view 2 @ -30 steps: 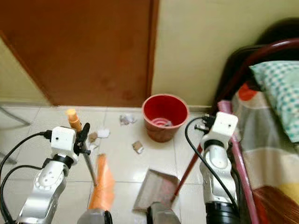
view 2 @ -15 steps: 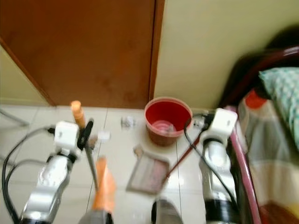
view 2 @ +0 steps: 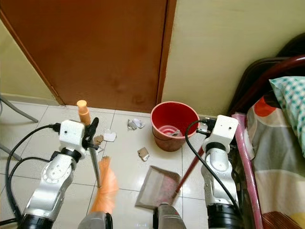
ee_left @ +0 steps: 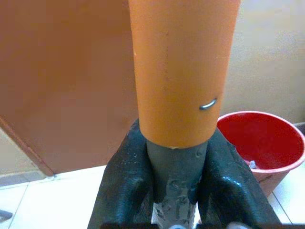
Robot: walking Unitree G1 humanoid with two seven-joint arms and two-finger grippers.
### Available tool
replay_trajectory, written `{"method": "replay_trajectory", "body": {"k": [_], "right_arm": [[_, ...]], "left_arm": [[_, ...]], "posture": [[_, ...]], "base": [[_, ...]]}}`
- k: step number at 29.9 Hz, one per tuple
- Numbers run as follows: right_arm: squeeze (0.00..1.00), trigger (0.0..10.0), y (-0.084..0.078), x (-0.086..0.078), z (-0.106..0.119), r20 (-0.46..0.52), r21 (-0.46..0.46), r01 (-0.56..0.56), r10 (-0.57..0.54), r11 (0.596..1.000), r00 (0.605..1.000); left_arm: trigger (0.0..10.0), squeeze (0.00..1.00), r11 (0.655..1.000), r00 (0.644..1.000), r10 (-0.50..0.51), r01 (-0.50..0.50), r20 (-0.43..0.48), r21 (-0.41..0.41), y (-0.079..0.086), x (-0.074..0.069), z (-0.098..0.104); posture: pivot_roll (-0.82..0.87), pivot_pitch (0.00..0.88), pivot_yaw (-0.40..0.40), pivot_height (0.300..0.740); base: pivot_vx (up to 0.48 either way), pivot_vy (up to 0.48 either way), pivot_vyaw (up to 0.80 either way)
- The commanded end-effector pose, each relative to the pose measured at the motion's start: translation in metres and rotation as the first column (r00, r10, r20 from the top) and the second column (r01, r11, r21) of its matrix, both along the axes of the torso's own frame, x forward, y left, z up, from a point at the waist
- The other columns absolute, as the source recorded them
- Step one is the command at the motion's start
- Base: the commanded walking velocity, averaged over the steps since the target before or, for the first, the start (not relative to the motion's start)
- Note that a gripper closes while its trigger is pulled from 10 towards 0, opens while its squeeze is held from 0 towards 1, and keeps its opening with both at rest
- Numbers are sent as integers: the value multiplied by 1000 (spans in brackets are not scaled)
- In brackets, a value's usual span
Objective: Sweep floor
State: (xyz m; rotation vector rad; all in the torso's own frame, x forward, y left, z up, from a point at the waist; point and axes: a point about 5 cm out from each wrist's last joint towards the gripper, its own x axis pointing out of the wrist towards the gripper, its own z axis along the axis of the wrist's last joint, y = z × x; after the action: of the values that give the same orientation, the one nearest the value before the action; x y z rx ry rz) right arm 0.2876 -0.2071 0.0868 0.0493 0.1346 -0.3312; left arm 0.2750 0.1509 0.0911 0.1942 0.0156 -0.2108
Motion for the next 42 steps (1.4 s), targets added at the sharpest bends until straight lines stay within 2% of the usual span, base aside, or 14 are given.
{"method": "replay_trajectory", "body": {"k": [1, 3, 5, 11, 12, 14, 17, 21, 25, 27, 29, 31, 35, 42], "right_arm": [[0, 10000, -7, 4, 6, 12, -29, 34, -34, 999, 999], [0, 10000, -8, 5, 8, 12, -37, 38, -37, 999, 999], [0, 10000, -12, 6, 8, 1, -75, 54, -54, 996, 999], [0, 10000, -25, 0, 1, -48, -129, 124, -131, 984, 990], [0, 10000, -25, 0, 1, -48, -129, 124, -131, 984, 990], [0, 10000, -26, 1, 1, -47, -129, 132, -139, 983, 989], [0, 10000, -25, 2, 2, -44, -129, 133, -140, 983, 989], [0, 10000, -25, 3, 2, -41, -130, 139, -145, 982, 989], [0, 10000, -25, 3, 1, -41, -129, 142, -148, 981, 988], [0, 10000, -25, 3, 1, -42, -128, 144, -150, 981, 988], [0, 10000, -24, 3, 1, -42, -127, 144, -150, 981, 988], [0, 10000, -24, 4, 1, -41, -126, 144, -150, 982, 988], [0, 10000, -25, 4, 1, -40, -124, 146, -152, 981, 988], [0, 10000, -24, 4, 0, -44, -125, 141, -147, 982, 988]], "left_arm": [[10000, 0, 997, 994, -55, 51, 90, 52, -8, 9, 16], [10000, 0, 995, 991, -81, 73, 104, 74, -13, 14, 19], [10000, 0, 983, 979, -146, 127, 142, 132, -27, 24, 27], [10000, 0, 964, 957, -225, 191, 182, 186, -53, 44, 34], [10000, 0, 964, 957, -225, 191, 182, 186, -53, 44, 34], [10000, 0, 953, 936, -273, 231, 224, 195, -73, 54, 43], [10000, 0, 946, 923, -294, 245, 246, 211, -82, 57, 47], [10000, 0, 940, 901, -322, 270, 290, 207, -103, 59, 53], [10000, 0, 932, 887, -351, 301, 300, 202, -112, 58, 55], [10000, 0, 916, 866, -392, 335, 312, 221, -124, 57, 54], [10000, 0, 910, 859, -408, 355, 308, 216, -127, 55, 54], [10000, 0, 901, 849, -432, 396, 304, 174, -131, 51, 54], [10000, 0, 899, 840, -437, 406, 321, 162, -131, 48, 54], [10000, 0, 898, 823, -439, 413, 359, 150, -117, 34, 52]], "posture": [[-1, 154, -19, 740], [-6, 153, -18, 740], [-11, 153, -17, 740], [-13, 158, -21, 740], [-13, 158, -21, 740], [-19, 157, -16, 740], [-21, 157, -14, 740], [-20, 155, -8, 740], [-20, 153, -6, 740], [-20, 153, -4, 740], [-19, 153, -3, 740], [-19, 152, -2, 740], [-17, 153, 1, 740], [-10, 155, -7, 740]], "base": [[0, 0, 0], [0, 0, 0], [0, 0, 0], [0, 0, 0], [0, 0, 0], [0, 0, 0], [0, 0, 0], [0, 0, 0], [0, 0, 0], [0, 0, 0], [0, 0, 0], [0, 0, 0], [0, 0, 0], [35, 35, 0]]}}
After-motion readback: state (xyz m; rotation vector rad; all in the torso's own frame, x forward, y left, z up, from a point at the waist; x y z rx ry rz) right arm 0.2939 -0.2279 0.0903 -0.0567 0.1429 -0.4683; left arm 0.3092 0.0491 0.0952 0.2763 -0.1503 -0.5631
